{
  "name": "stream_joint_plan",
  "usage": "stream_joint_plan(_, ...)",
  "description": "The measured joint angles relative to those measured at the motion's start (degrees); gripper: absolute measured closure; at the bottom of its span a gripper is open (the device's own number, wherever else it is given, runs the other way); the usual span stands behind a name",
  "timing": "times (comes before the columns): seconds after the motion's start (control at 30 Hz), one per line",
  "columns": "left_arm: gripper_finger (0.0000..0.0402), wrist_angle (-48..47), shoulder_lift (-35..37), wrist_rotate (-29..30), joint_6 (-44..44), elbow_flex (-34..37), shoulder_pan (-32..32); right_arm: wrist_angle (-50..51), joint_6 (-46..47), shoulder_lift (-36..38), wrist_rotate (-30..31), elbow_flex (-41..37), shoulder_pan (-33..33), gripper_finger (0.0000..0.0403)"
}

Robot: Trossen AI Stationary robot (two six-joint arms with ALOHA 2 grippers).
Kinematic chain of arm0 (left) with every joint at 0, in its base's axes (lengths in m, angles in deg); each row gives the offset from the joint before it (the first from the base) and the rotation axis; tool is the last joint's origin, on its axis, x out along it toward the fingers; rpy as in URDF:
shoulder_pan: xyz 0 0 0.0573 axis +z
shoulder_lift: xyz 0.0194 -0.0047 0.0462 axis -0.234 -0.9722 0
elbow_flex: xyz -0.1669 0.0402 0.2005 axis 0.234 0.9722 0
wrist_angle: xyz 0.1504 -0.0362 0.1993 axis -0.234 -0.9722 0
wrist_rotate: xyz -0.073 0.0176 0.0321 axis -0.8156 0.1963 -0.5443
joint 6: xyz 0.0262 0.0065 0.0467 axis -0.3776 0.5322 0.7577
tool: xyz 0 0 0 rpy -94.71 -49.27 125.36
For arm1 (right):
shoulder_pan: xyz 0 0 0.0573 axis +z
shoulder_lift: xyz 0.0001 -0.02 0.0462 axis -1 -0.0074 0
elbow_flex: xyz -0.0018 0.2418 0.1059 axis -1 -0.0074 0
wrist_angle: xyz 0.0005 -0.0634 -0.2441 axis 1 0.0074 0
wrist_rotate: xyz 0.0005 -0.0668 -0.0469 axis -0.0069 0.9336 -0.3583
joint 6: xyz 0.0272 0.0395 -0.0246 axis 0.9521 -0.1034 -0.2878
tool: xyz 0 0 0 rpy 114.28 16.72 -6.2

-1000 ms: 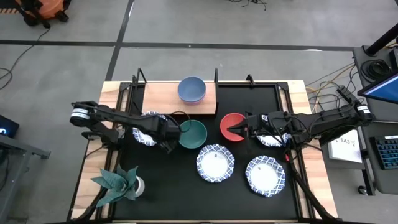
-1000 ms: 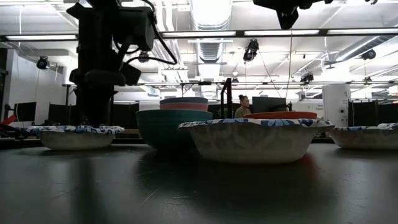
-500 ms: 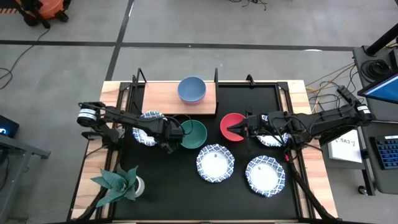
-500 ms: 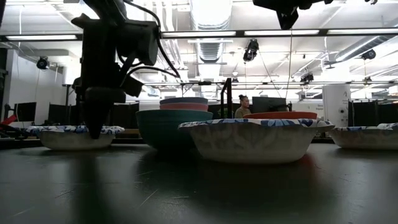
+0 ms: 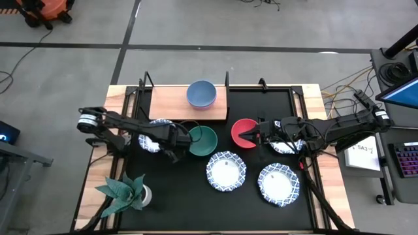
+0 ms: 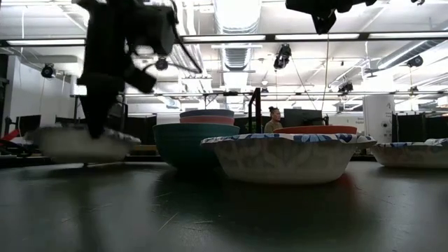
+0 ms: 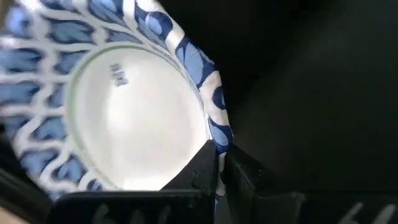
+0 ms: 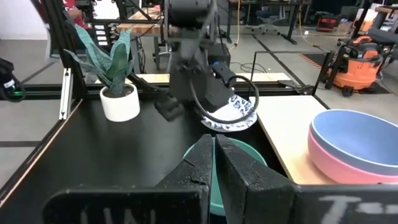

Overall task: Place and stack bowls onto a shelf
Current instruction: Put the white patterned bowl on the shelf

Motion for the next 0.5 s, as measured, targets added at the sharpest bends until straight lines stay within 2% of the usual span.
stream_joint_plan(0.13, 0.0400, -7.84, 0.88, 0.28, 9.77, -6.21, -3.65, -0.12, -0.71, 0.00, -0.01, 0.00, 0.00, 0.0394)
stream_joint_plan(0.23, 0.0400, -11.91, 0.95, 4.56, 14.70, -11.90, -6.05, -0.38, -0.81, 0.00, 0.00, 0.00, -0.02, 0.0394)
stream_joint_plan(0.37, 0.0400, -12.70, 1.02, 9.14, 19.89, -17.72, -6.71, -0.39, -0.71, 0.00, 0.01, 0.00, -0.02, 0.0394)
stream_joint_plan(0.5, 0.0400, -12.67, 1.02, 11.50, 21.90, -19.35, -5.02, -0.37, -0.68, 0.00, -0.01, 0.00, -0.02, 0.0394)
